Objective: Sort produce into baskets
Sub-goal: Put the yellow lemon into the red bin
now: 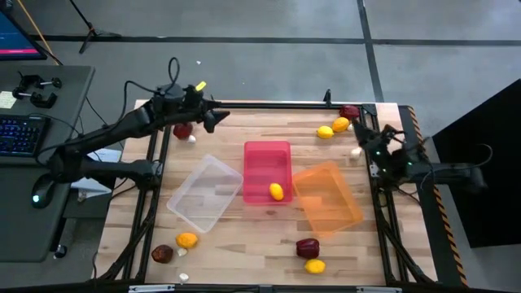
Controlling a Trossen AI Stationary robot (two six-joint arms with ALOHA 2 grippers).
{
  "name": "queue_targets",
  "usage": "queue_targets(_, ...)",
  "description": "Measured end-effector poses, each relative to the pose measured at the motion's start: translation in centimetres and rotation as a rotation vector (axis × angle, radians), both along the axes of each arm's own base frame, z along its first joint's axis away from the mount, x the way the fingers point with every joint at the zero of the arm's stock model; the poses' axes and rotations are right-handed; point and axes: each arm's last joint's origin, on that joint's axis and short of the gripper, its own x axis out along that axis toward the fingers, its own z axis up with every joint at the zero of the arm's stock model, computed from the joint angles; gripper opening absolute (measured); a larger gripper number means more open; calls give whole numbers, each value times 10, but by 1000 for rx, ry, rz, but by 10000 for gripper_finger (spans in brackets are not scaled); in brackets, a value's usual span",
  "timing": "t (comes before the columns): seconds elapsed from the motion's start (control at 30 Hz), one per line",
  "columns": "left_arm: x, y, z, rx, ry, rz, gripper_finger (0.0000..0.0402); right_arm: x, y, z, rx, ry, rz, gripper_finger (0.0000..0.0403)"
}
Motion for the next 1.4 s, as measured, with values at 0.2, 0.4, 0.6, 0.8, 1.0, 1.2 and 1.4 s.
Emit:
queue_targets(0.2, -5, 10, 4, 20, -35, 42, 297, 23, -17, 14, 95, 333, 20, 2)
queue_targets(0.4, -16, 9, 11, 25, -73, 17, 298, 38, -42, 35, 223, 828, 87, 59)
queue_targets(0.6, -39, -4, 29, 82, -152, 26, 298, 59, -81, 21, 352, 1150, 171, 181)
queue_targets(0.8, -63, -22, 41, 114, -196, 30, 298, 80, -123, -12, 418, 1342, 321, 249)
queue_targets(1.0, -71, -28, 45, 118, -228, 33, 298, 100, -160, -30, 427, 1538, 401, 254)
queue_targets(1.2, -71, -29, 45, 117, -228, 32, 298, 115, -181, -37, 414, 1818, 553, 254)
queue_targets(1.4, -71, -29, 45, 110, -231, 33, 298, 121, -189, -55, 424, 1965, 669, 254)
